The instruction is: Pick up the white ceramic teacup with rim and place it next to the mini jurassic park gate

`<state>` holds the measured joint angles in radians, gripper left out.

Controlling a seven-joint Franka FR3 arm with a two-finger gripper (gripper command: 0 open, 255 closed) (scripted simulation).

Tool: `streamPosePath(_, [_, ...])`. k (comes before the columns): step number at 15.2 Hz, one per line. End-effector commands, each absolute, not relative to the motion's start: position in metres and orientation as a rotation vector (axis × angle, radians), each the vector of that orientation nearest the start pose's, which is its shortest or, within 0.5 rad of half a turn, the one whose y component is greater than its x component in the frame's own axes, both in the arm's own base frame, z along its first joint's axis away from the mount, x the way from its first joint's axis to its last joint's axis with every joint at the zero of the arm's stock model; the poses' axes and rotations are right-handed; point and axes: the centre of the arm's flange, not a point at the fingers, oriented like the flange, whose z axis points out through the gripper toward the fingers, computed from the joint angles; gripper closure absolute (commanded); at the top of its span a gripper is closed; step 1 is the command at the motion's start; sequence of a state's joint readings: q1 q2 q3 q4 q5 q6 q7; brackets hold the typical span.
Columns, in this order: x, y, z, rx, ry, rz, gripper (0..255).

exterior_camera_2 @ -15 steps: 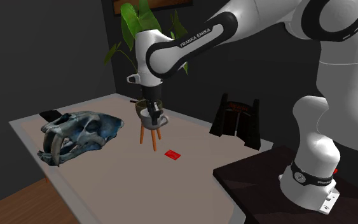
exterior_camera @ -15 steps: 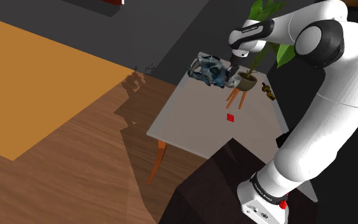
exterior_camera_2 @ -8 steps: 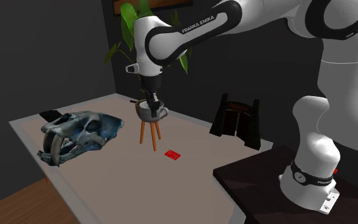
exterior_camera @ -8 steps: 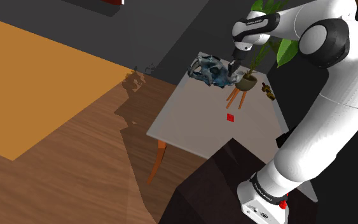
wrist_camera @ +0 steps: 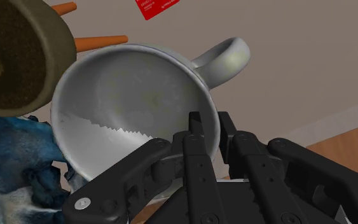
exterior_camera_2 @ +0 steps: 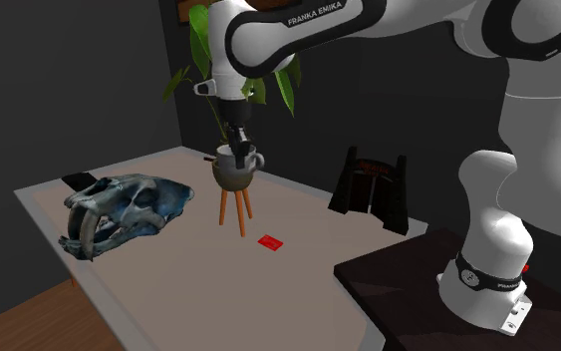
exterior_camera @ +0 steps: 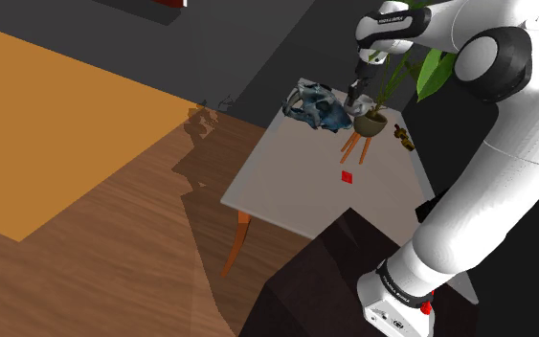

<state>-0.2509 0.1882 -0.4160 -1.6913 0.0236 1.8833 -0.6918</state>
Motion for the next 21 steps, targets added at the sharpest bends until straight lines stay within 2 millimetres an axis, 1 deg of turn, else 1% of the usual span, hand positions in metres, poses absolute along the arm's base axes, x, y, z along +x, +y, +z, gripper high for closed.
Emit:
streamPosePath(1, [0.495,-0.367,0.503,-3.195,-0.040,0.028,255])
streamPosePath(10, [0.495,-0.367,0.550,-3.195,-0.040,0.028,255])
streamPosePath(21, [0.355,-0.404,0.551,-3.195,-0.040,0.028,255])
